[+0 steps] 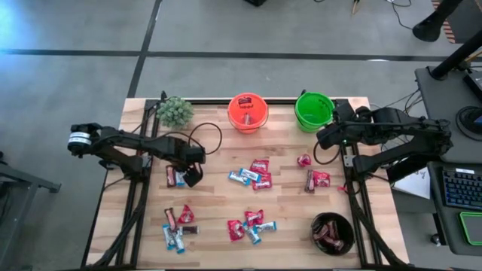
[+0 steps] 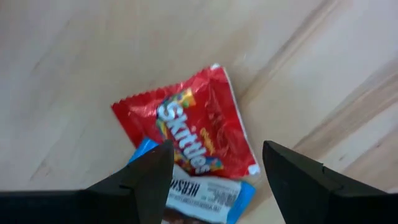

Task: Organize candy in baskets
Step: Put the red candy into the green bucket

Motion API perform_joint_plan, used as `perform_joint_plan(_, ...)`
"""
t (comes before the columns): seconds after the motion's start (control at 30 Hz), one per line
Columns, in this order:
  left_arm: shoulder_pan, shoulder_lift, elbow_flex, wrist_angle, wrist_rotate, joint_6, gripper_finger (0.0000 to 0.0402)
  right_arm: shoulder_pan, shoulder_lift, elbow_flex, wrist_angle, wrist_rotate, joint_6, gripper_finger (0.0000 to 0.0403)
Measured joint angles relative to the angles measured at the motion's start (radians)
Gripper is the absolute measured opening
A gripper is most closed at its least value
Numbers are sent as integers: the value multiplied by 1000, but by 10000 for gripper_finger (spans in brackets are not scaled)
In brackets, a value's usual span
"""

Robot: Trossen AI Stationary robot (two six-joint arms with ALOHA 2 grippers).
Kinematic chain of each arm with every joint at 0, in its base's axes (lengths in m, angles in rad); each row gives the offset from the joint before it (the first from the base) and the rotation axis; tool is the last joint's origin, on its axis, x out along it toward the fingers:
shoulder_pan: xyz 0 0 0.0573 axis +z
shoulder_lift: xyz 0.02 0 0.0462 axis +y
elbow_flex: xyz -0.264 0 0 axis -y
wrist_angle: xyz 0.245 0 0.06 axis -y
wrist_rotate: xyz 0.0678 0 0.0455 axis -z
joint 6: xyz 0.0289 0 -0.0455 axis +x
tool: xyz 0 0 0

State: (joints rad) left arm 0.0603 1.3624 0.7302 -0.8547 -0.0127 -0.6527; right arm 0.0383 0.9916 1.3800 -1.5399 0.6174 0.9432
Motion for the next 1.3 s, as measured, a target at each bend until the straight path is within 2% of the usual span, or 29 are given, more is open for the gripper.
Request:
perform_joint_plan(0.63,69,0,-47,50,-24,62,228,0,0,0,12,-27,-1,160)
perform_joint_plan(0.93,89,89,-44,76,15,96,226,0,0,0,13,-51,-1,160)
perform_joint_plan(1.17,89,153,-31,78,23,97,206,0,0,0,13,-51,-1,160)
perform_joint_plan(1.3,89,149,-33,82,22,112,170,0,0,0,13,-50,-1,160)
